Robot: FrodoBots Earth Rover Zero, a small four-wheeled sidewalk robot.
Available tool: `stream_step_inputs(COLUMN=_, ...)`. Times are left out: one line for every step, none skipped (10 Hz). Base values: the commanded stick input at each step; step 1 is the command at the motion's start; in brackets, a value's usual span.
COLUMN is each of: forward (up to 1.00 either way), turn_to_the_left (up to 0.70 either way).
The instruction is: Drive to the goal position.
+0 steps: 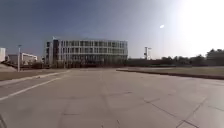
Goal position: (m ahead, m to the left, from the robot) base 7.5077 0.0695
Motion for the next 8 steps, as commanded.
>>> stream_step_inputs(forward=0.7, turn_to_the_left=0.0)
stream_step_inputs(forward=0.7, turn_to_the_left=0.0)
stream_step_inputs(forward=0.7, turn_to_the_left=0.0)
stream_step_inputs(forward=0.7, turn_to_the_left=0.0)
stream_step_inputs(forward=0.7, turn_to_the_left=0.0)
stream_step_inputs(forward=0.7, turn_to_the_left=0.0)
stream_step_inputs(forward=0.7, turn_to_the_left=0.0)
stream_step_inputs(forward=0.7, turn_to_the_left=0.0)
